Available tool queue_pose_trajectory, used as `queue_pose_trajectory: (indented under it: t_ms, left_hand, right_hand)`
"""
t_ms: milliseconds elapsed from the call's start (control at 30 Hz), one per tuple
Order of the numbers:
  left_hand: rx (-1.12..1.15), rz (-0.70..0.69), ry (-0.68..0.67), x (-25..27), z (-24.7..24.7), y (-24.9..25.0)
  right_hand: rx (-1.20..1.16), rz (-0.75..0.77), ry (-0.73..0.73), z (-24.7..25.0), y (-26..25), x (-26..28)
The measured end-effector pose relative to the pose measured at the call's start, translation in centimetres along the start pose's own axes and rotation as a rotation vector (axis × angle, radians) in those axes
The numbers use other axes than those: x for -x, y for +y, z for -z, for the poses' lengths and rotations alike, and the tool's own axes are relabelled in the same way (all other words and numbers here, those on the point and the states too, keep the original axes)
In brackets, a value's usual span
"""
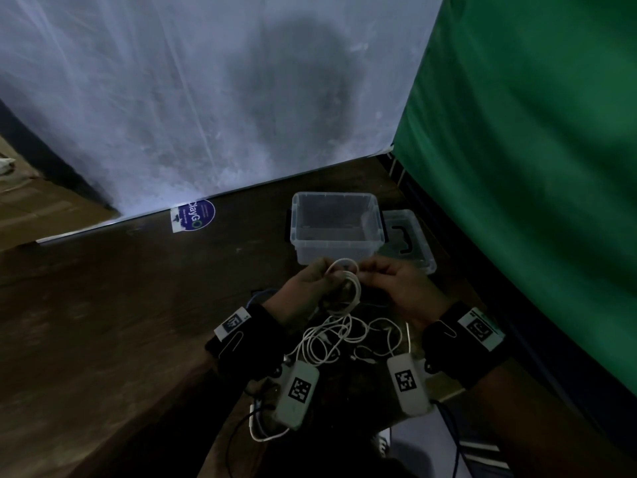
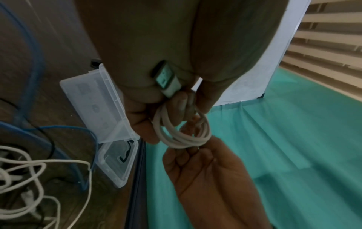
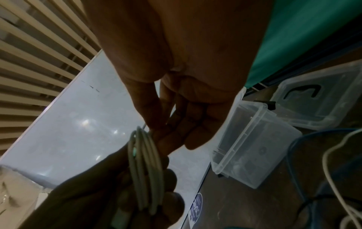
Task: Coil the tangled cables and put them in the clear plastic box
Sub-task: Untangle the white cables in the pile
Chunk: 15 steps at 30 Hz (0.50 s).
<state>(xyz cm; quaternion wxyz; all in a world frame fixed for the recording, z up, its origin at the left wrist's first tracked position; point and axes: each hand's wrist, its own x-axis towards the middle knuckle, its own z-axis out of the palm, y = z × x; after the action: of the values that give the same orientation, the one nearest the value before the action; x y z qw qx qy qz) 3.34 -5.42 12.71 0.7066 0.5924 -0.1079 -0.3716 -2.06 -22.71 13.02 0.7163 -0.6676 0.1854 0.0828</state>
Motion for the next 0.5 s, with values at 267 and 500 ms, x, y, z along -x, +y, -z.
queue_pose_trajectory:
  t_ms: [267, 500]
  left_hand:
    - [-0.27, -0.17, 0.127, -0.7, 0.0, -1.2]
    - [-0.354, -0.316, 0.054, -0.1, -1.4, -1.4]
  right_hand:
    - [-0.007, 0.126, -0.086, -1.1, 0.6, 1.1]
    - [-0.032, 0.141, 0.116, -1.6, 1.3, 0.7]
